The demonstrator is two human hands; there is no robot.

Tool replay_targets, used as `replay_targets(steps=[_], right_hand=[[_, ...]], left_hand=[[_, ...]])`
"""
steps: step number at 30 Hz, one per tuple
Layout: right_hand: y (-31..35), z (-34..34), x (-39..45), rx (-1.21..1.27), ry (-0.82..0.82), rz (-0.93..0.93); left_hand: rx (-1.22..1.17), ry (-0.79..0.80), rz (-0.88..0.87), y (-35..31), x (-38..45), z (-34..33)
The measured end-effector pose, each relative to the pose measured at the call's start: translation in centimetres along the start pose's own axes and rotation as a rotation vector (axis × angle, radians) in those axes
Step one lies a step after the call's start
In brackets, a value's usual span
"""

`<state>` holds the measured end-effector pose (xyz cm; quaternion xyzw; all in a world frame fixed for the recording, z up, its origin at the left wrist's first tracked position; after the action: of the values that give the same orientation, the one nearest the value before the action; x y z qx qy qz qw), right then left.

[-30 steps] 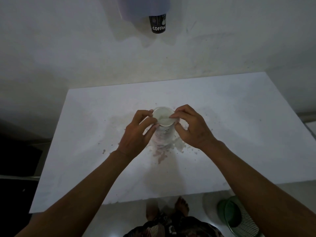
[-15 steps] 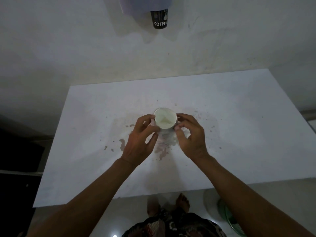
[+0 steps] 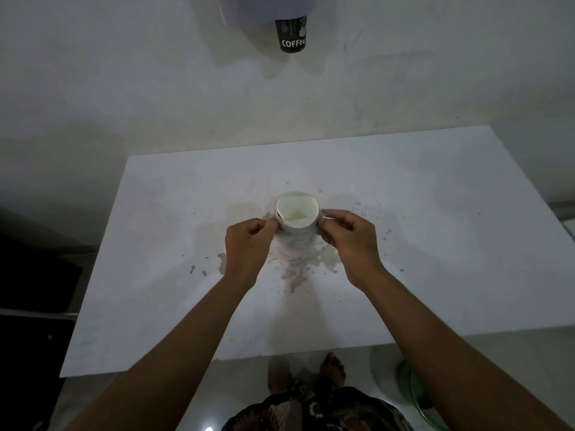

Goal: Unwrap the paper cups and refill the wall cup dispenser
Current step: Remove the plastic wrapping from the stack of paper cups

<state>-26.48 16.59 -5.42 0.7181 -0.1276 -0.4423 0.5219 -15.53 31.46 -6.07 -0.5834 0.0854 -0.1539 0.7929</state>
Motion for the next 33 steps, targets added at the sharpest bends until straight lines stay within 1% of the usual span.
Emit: replay_targets(steps=[1,3,4,5,7,8,10,12,14,16,18,20,23,26,27,28,30,31,33], right_hand=[[0.1,0.0,0.1,-0.031,0.003,-0.001],[0.4,0.0,0.3,-0.058,-0.009,-0.019],[0.6,0.2,0.4,-0.08,-0.022,-0.021],[0.7,0.3,0.7,-0.126,-0.034,-0.009],[0.9,0.5,1.2,-0.237,-0.044,0.033],[1.0,0.5,1.3,-0.263,-0.044,0.062],[1.0,0.3,1.4,-0.27,-0.045,0.137],[0.9,0.1,1.4,-0.262,-0.05,0.208],[0.8,-0.1,1.5,-0.254,-0.043,0.227],[0.8,-0.4,1.7,-0.262,-0.036,0.194],[1.1,-0.9,1.9,-0.301,-0.044,0.129],[1.4,-1.2,2.3,-0.371,-0.051,0.052],[1.3,-0.9,2.5,-0.43,-0.02,-0.079],[0.7,-0.8,2.4,-0.49,-0.047,-0.035],[0.5,-0.9,2.3,-0.485,-0.07,-0.015],[0.4,-1.0,2.2,-0.464,-0.094,-0.004],[0.3,-1.0,1.9,-0.383,-0.124,0.008],[0.3,-0.8,1.5,-0.341,-0.127,0.009],[0.3,-0.6,0.8,-0.267,-0.094,-0.013]], left_hand=[[0.043,-0.001,-0.035,-0.3,0.2,0.0],[0.163,0.001,-0.164,-1.3,0.5,-0.1],[0.169,0.0,-0.222,-1.7,0.7,0.0],[0.127,0.011,-0.242,-2.1,1.0,0.1],[-0.01,0.066,-0.18,-2.4,1.5,0.5],[-0.032,0.092,-0.171,-2.5,1.9,0.6],[0.024,0.131,-0.216,-2.7,2.5,0.6],[0.053,0.161,-0.206,-2.8,2.9,0.5],[0.067,0.176,-0.168,-2.9,3.1,0.1],[0.058,0.177,-0.116,-2.7,3.3,-0.3],[0.009,0.163,-0.019,-2.6,3.4,-0.7],[0.026,0.169,0.064,-2.3,3.4,-0.9],[0.023,0.263,0.207,-1.8,3.3,-0.4],[0.028,0.258,0.187,-1.8,2.9,0.0],[0.001,0.243,0.206,-1.9,2.4,0.1],[-0.052,0.232,0.267,-1.9,1.8,0.1],[-0.218,0.22,0.443,-1.8,0.4,0.2],[-0.293,0.219,0.494,-1.8,-0.2,0.4],[-0.377,0.227,0.481,-1.6,-0.9,0.7]])
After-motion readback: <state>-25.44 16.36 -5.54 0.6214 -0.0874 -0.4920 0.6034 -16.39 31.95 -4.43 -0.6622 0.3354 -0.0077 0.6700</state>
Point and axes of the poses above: each hand's wrist, its own x-axis towards the middle knuckle, its own z-axis out of the back of the hand, y = z × x, the point moved 1 cm from there along x, towards the middle knuckle, and after that the axes turned 12 degrees about -z, right-handed, at the moved point
